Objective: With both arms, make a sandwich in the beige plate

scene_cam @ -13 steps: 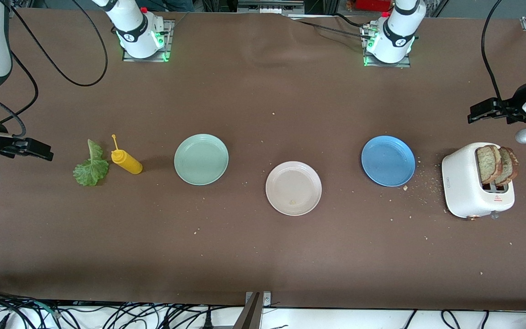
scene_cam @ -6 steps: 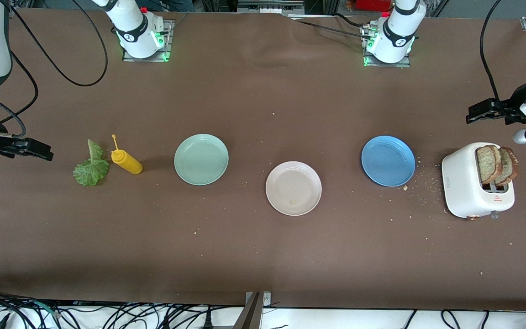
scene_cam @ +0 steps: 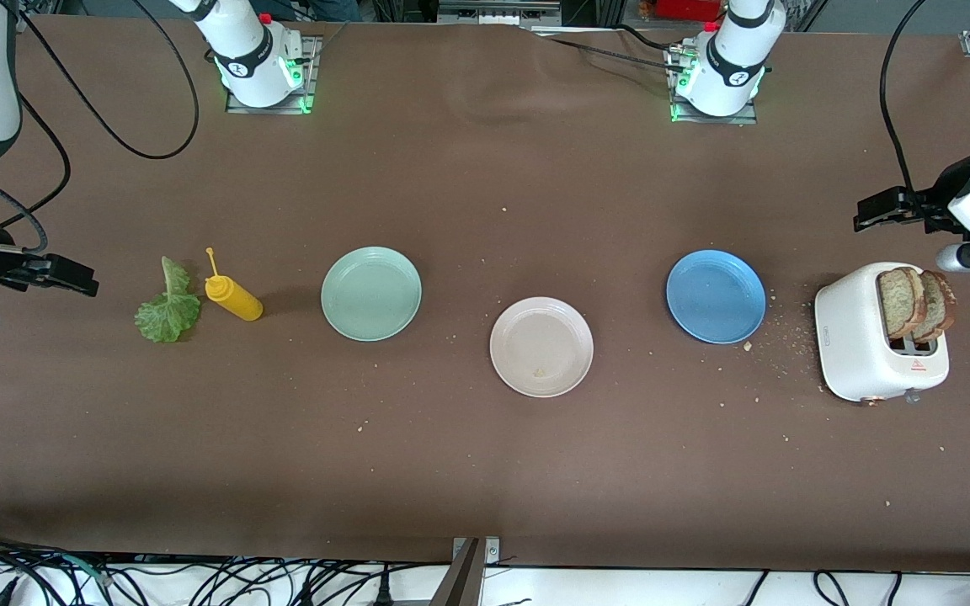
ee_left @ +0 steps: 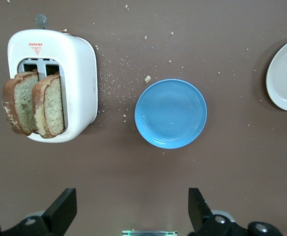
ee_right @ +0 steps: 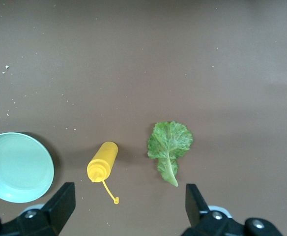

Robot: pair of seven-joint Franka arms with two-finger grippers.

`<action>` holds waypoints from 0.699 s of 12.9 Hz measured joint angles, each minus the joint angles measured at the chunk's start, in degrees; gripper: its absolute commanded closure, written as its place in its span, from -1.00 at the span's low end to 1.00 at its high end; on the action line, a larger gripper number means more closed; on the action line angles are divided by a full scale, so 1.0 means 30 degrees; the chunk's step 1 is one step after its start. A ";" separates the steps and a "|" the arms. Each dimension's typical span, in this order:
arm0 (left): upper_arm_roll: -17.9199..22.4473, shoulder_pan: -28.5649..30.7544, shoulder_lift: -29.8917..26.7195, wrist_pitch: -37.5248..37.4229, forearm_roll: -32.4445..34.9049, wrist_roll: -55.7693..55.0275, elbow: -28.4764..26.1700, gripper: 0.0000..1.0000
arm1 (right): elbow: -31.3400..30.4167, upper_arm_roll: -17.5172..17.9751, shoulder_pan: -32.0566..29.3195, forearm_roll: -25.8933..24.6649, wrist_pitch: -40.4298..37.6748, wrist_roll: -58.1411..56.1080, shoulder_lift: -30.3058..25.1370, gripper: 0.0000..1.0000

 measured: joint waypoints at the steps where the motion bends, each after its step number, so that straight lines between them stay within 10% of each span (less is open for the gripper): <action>1: -0.0029 -0.0006 0.0102 0.0011 0.0000 0.0002 0.0000 -1.00 | 0.0000 0.0000 0.0000 0.0002 0.0000 0.0000 0.0000 -0.99; 9: -0.0054 -0.0009 0.0191 0.0160 0.0000 0.0004 0.0289 -1.00 | 0.0000 -0.0015 -0.0009 0.0003 0.0000 0.0000 0.0002 -0.99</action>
